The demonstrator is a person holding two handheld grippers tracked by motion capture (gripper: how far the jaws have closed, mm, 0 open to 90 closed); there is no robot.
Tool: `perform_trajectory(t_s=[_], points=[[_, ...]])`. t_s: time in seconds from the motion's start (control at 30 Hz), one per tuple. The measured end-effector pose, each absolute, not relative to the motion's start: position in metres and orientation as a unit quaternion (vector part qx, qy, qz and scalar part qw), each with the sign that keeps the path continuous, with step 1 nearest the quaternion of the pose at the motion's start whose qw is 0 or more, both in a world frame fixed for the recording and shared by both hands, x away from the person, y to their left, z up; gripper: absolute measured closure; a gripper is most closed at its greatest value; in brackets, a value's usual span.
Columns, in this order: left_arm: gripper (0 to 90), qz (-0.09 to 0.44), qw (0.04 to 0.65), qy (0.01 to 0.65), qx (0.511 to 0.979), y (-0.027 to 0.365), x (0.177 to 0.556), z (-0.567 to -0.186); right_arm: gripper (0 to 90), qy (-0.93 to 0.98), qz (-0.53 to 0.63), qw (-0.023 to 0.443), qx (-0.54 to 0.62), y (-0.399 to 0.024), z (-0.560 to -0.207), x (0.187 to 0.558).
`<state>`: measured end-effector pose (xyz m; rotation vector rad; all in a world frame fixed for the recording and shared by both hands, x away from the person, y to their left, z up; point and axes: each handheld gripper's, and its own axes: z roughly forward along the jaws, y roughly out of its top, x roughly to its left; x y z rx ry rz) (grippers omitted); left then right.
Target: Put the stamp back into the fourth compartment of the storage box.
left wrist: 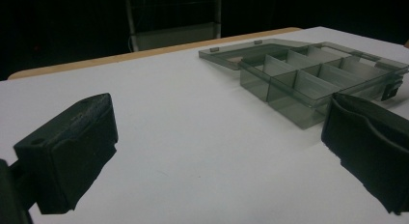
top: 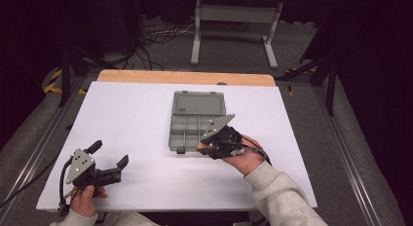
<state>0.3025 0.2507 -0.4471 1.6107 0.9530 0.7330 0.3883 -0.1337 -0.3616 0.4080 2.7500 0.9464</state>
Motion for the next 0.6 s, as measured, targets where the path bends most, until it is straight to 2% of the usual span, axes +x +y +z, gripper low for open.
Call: perform_trajectory(t_s=[0.6], points=[[0.2, 0.308, 0.535, 0.400, 0.677, 0.251, 0.302, -0.447, 66.3, 0.924, 0.312, 0.126, 0.184, -0.138, -0.349, 0.415]])
